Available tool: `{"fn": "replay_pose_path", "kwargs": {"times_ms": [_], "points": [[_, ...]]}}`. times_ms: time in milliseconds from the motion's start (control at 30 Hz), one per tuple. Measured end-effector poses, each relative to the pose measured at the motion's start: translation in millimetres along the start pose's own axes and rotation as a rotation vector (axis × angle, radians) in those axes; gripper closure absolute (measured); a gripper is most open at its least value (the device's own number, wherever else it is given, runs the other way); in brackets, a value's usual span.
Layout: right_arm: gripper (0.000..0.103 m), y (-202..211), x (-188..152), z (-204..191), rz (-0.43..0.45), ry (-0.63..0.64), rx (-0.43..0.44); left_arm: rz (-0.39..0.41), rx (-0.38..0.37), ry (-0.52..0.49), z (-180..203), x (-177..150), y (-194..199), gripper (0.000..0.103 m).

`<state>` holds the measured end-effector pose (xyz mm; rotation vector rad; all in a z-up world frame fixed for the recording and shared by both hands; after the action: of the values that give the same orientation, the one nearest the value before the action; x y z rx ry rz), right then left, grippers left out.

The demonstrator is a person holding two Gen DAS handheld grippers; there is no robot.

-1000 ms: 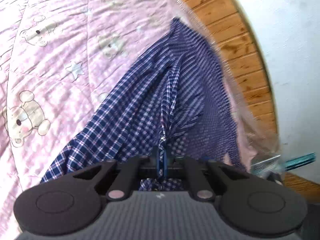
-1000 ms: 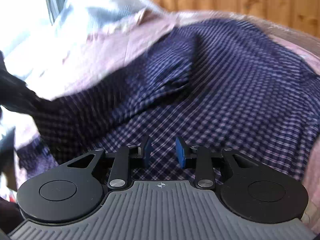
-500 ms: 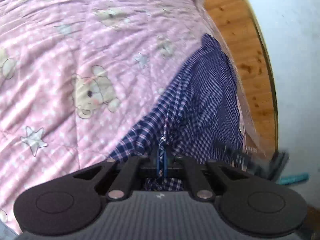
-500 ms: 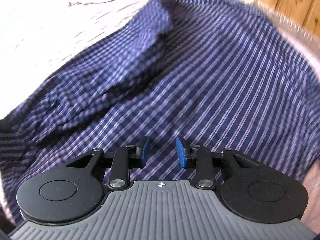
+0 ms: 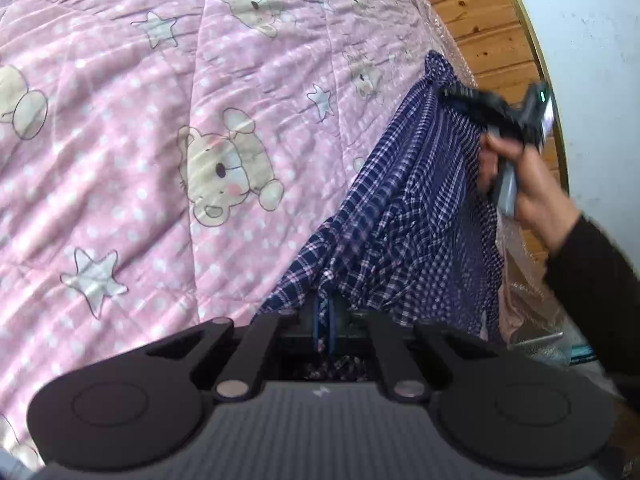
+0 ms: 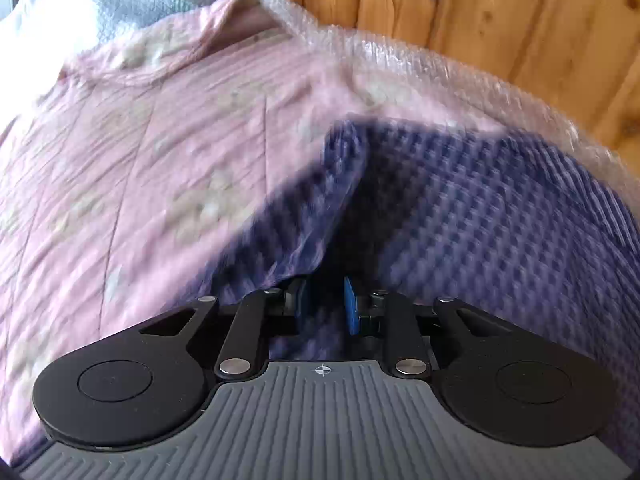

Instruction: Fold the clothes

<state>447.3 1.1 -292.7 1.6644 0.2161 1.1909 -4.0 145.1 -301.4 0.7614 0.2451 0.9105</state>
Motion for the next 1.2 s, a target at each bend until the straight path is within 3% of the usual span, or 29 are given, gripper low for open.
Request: {"fn": "replay_pose_path", "kwargs": {"times_ms": [133, 233, 267, 333, 467, 533, 633, 700, 800, 933, 1000, 1133, 1200], "points": [[0.083, -14, 24, 13, -0.023, -0.046, 0.008, -0.007, 0.005, -0.035, 5, -1, 3, 0.096], [0.082, 9, 21, 14, 0.006, -0.099, 0.028, 0.005, -0.001, -0.094, 18, -3, 19, 0.092], [0.081, 23, 14, 10, 0.023, -0.113, 0.041, 0.022, 0.002, -0.122, 24, -3, 27, 0.085], [0.080, 56, -8, -3, 0.041, -0.135, 0.073, 0.051, 0.013, -0.179, 33, -4, 39, 0.081], [0.080, 83, -79, -40, -0.013, -0.092, 0.080, -0.002, 0.035, -0.195, 35, -2, 18, 0.081], [0.077, 84, -109, -48, 0.009, -0.069, 0.056, -0.042, 0.122, -0.203, 24, -5, 2, 0.087], [0.074, 107, -122, -59, 0.038, -0.079, 0.027, -0.024, 0.124, -0.223, 28, -9, 10, 0.087], [0.073, 136, -128, -71, 0.077, -0.126, 0.065, 0.000, 0.115, -0.259, 38, -13, 23, 0.084], [0.073, 162, -152, -107, 0.091, -0.076, 0.144, 0.012, 0.103, -0.292, 48, -22, 34, 0.082], [0.068, 151, -190, -121, 0.088, -0.091, 0.129, -0.079, 0.218, -0.338, 41, -30, 14, 0.084], [0.068, 166, -194, -118, 0.077, -0.163, 0.120, -0.102, 0.230, -0.367, 46, -31, 16, 0.086], [0.062, 217, -203, -111, 0.141, -0.255, 0.124, -0.041, 0.207, -0.459, 72, -24, 46, 0.082], [0.059, 228, -222, -109, 0.135, -0.276, 0.093, -0.022, 0.149, -0.481, 82, -13, 50, 0.081]]}}
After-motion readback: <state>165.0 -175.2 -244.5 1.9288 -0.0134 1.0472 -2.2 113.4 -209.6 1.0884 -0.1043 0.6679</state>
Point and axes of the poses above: each gripper's, at about its wrist camera, not at the fingertips, and y roughly against the way its jaws point, z to its right, x to its top, the point moved 4 cm from there along -y, roughly the way its jaws point, and after that the axes turned 1 degree about z, right-handed, at the moved point
